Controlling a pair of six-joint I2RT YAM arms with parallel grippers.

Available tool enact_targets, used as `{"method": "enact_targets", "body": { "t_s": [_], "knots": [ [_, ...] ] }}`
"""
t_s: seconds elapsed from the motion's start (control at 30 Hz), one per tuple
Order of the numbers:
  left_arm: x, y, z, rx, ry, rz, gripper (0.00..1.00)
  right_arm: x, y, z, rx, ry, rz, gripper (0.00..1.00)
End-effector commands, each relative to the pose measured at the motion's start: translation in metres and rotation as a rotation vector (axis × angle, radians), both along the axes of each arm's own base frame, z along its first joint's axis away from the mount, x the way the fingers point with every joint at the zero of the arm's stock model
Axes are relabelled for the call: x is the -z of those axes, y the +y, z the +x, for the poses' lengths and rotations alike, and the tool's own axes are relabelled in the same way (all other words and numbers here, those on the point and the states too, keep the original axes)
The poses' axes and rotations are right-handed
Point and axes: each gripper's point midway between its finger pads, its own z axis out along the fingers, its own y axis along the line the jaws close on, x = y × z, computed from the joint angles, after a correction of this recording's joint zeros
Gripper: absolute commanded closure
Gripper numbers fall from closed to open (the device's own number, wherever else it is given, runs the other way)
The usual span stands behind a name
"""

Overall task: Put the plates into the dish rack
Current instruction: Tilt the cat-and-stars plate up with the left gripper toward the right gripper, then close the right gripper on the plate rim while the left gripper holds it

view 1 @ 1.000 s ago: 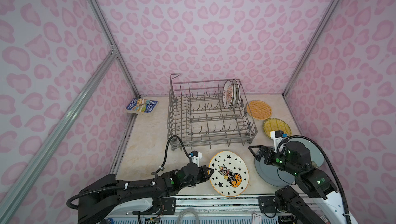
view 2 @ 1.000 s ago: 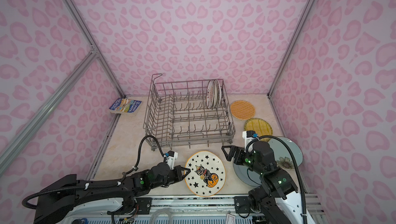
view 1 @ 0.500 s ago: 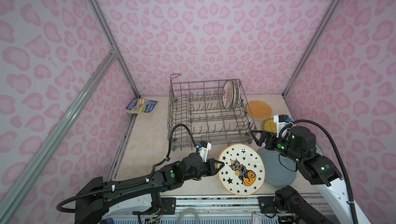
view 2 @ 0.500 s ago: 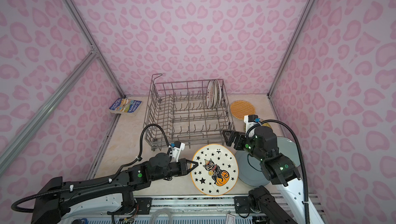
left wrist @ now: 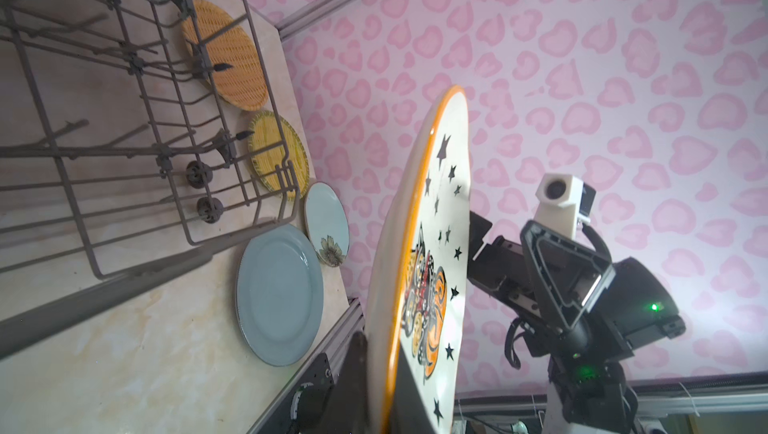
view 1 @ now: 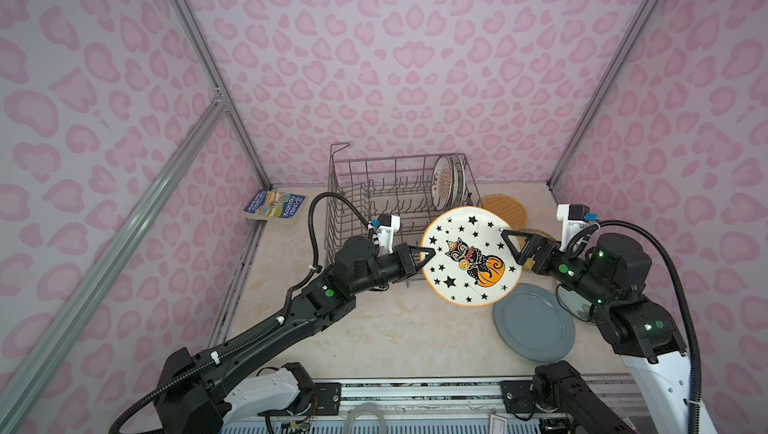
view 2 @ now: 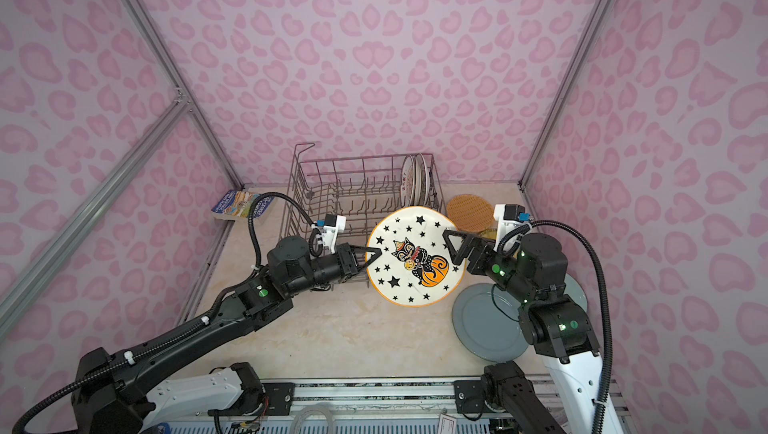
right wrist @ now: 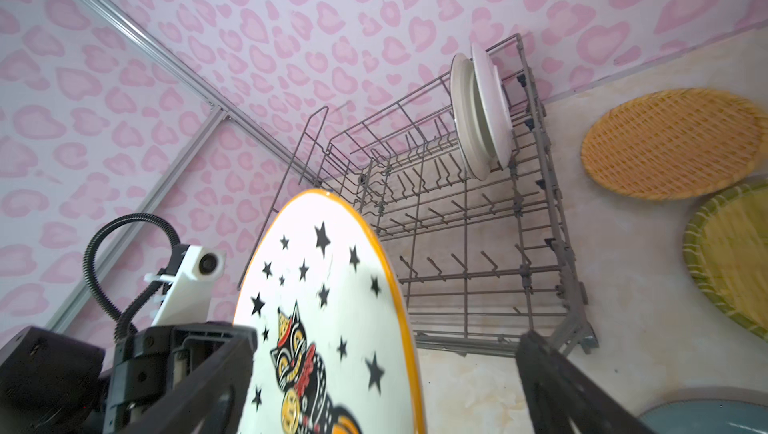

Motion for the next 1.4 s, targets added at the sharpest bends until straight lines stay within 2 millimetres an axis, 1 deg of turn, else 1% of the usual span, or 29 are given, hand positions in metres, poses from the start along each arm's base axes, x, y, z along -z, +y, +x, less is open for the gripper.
{"method": "enact_targets", "body": {
  "t_s": [0.0,0.07,0.17,0.3,0.37,0.4,0.57,0.7,0.83,0.9,1.07,1.2,1.27,1.37],
  "knots": [
    [-0.049,0.002,0.002,0.042,-0.102,-0.137,0.96,-0.009,0.017,-0.007,-0.085,-0.024,0.111,0.02],
    [-0.050,0.007,0.010,0.034,-0.100,-0.147,0.96,-0.012,0.025,-0.011,-0.110,-0.032,0.145,0.03],
    [-0.054,0.006,0.014,0.047,-0.103,-0.173,0.96,-0.008,0.036,-0.013,-0.132,-0.018,0.141,0.05],
    [-0.057,0.007,0.020,0.041,-0.102,-0.191,0.96,-0.001,0.050,-0.012,-0.150,-0.001,0.147,0.13],
    [-0.060,0.010,0.022,0.037,-0.099,-0.210,0.96,0.003,0.053,-0.011,-0.143,0.011,0.154,0.15],
    [-0.061,0.011,0.024,0.035,-0.099,-0.218,0.96,0.005,0.053,-0.009,-0.131,0.017,0.153,0.18],
    [-0.062,0.013,0.028,0.022,-0.104,-0.226,0.96,0.006,0.056,-0.008,-0.118,0.017,0.209,0.31],
    [-0.058,0.013,0.029,0.025,-0.097,-0.238,0.96,0.003,0.055,-0.007,-0.096,0.012,0.253,0.44],
    [-0.052,0.013,0.030,0.023,-0.084,-0.250,0.96,0.004,0.050,-0.002,-0.043,0.010,0.278,0.53],
    [-0.050,0.015,0.030,0.016,-0.083,-0.250,0.96,0.006,0.047,0.001,-0.014,0.015,0.298,0.59],
    [-0.046,0.015,0.030,0.013,-0.081,-0.244,0.96,0.006,0.047,0.007,0.020,0.016,0.336,0.69],
    [-0.043,0.016,0.032,0.006,-0.083,-0.242,0.96,0.007,0.053,0.008,0.032,0.021,0.349,0.77],
    [-0.041,0.016,0.032,0.002,-0.085,-0.237,0.96,0.010,0.054,0.007,0.051,0.029,0.352,0.83],
    [-0.040,0.017,0.034,-0.008,-0.097,-0.234,0.97,0.015,0.057,0.008,0.079,0.033,0.370,0.97]
  ]
}}
